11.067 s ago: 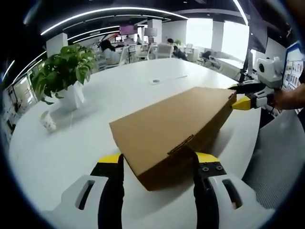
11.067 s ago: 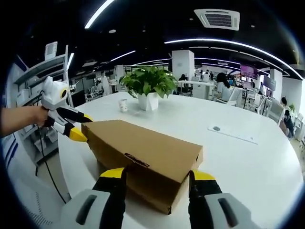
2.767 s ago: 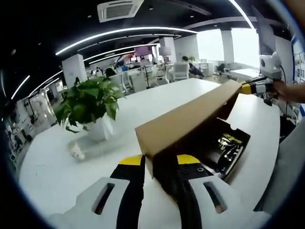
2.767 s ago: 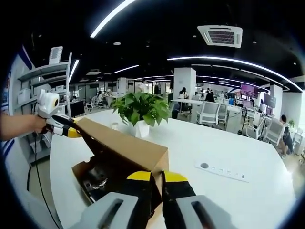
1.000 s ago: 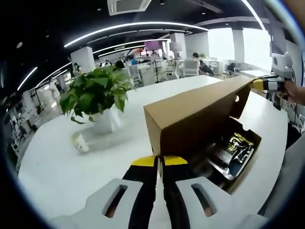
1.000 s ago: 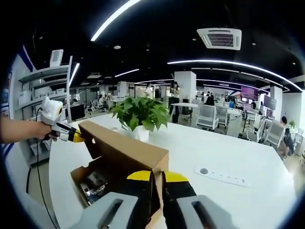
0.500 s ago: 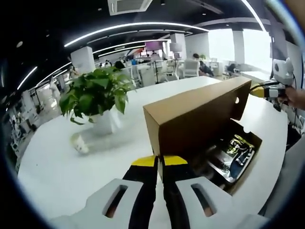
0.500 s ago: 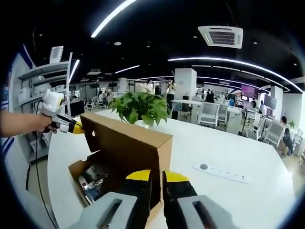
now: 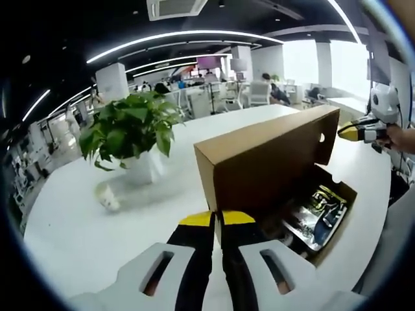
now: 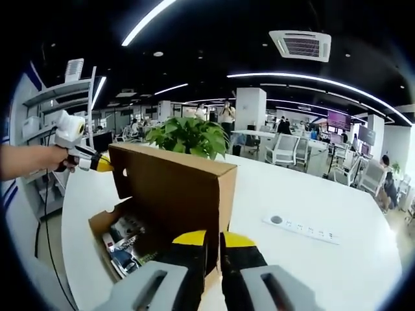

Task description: Operate the shoe box by opening the lid, removing the specified soft item, and placing it in the target area until the item is outside and the box remains undamaged.

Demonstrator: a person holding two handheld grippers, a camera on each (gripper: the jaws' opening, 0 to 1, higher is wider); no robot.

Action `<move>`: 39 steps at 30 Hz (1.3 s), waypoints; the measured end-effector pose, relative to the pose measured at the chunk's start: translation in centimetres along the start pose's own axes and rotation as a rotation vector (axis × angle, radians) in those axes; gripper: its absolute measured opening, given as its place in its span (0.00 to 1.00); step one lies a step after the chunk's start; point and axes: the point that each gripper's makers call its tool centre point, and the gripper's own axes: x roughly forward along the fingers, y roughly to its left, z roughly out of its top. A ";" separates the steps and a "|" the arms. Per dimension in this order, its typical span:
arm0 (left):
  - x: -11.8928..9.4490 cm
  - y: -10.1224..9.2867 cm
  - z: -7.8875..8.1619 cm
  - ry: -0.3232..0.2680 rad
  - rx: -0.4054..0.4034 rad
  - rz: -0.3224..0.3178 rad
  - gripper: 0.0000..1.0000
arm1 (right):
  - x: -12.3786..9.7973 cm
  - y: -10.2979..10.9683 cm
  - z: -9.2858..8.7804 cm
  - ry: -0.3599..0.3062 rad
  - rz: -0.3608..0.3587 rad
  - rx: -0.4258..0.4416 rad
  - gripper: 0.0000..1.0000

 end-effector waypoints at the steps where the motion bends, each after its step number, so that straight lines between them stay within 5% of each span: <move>1: 0.0 0.0 0.0 0.000 0.000 -0.001 0.02 | 0.1 0.0 -0.1 0.003 -0.001 0.001 0.02; 39: 1.9 1.5 0.9 -0.004 0.012 -0.010 0.02 | 2.9 -1.5 -2.4 0.088 -0.041 -0.015 0.00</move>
